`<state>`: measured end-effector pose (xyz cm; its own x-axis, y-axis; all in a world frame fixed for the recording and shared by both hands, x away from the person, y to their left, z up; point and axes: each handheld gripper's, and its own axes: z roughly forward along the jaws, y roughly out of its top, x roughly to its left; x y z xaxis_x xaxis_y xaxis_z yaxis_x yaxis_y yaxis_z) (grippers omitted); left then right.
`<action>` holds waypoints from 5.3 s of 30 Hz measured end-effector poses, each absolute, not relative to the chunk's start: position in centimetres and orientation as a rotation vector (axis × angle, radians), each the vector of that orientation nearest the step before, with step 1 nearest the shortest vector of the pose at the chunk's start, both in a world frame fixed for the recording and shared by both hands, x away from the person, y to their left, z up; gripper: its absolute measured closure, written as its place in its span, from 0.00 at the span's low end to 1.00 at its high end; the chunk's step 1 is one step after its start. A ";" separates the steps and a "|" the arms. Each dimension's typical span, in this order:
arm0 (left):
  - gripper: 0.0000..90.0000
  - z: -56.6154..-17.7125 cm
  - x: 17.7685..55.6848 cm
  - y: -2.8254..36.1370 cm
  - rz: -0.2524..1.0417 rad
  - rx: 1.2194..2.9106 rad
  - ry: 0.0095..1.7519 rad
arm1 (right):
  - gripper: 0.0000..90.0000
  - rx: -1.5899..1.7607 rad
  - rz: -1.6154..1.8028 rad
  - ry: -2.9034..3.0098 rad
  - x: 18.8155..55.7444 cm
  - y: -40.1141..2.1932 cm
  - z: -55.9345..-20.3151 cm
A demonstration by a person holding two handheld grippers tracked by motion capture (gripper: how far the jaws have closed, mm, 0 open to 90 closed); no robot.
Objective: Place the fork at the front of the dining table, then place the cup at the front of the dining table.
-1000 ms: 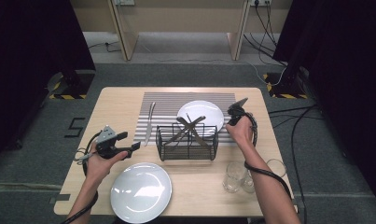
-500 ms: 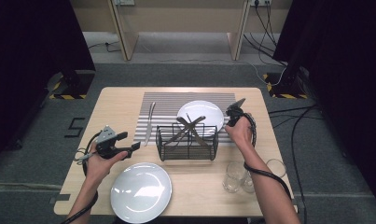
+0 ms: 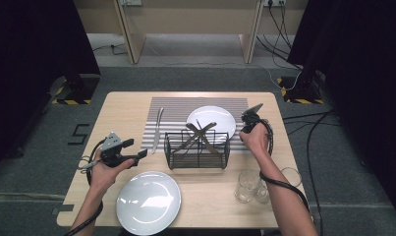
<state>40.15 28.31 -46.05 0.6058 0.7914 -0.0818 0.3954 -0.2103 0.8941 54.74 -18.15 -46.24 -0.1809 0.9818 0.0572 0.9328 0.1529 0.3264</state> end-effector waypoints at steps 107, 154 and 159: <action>0.26 -45.5 39.4 28.3 0.496 1.795 0.963 | 0.70 1.770 0.859 2.356 39.5 -21.8 -39.4; 0.26 -45.3 39.3 28.2 0.496 1.792 0.956 | 0.80 1.593 0.789 2.548 36.5 -20.7 -38.6; 0.26 -45.3 39.3 28.1 0.497 1.791 0.954 | 0.80 1.565 0.775 2.563 36.4 -20.6 -38.6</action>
